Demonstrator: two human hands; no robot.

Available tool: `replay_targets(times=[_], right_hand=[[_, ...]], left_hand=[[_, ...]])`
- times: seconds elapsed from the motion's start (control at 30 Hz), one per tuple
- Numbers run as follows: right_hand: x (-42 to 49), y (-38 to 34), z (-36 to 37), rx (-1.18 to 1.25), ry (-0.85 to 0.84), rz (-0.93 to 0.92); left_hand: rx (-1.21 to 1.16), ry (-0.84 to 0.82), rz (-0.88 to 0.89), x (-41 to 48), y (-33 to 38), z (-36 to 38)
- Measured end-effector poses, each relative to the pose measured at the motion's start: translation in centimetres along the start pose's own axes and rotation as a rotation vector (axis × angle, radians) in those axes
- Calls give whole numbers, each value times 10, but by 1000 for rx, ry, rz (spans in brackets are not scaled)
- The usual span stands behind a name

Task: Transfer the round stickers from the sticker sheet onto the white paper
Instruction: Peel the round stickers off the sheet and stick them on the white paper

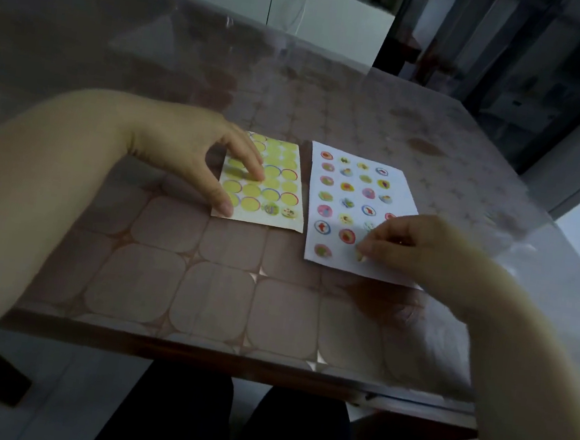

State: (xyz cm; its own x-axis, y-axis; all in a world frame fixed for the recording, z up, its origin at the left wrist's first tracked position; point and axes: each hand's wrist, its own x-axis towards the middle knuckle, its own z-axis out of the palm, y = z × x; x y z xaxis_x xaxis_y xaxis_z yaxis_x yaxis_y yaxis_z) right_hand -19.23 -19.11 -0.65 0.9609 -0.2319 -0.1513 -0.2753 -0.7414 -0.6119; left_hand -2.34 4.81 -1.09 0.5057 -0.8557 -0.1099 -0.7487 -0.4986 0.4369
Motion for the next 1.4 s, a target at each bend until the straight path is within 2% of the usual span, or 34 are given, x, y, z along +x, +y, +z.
replay_targets(times=[0.57,0.73,0.87,0.93,1.07,1.13,1.27,1.4], right_hand=[[1,-4,11,-3,82,6],[8,-6,6,-163,68,43],[14,-7,0,-291,-22,75],[12,-10,-3,-297,-43,16],[17,-34,7,-126,2,-271],[26,-48,19,-134,-10,-364],[47,-51,39,-173,23,-379],[50,-43,48,20,4,-341]], left_hand=[[-29,159,-61,4,4,3],[-43,183,-47,4,8,5],[-32,186,-19,6,11,6],[-30,178,-21,6,11,5],[-41,165,-2,4,11,7],[-40,162,6,5,11,9],[-76,145,6,9,13,13],[-106,124,2,12,14,16]])
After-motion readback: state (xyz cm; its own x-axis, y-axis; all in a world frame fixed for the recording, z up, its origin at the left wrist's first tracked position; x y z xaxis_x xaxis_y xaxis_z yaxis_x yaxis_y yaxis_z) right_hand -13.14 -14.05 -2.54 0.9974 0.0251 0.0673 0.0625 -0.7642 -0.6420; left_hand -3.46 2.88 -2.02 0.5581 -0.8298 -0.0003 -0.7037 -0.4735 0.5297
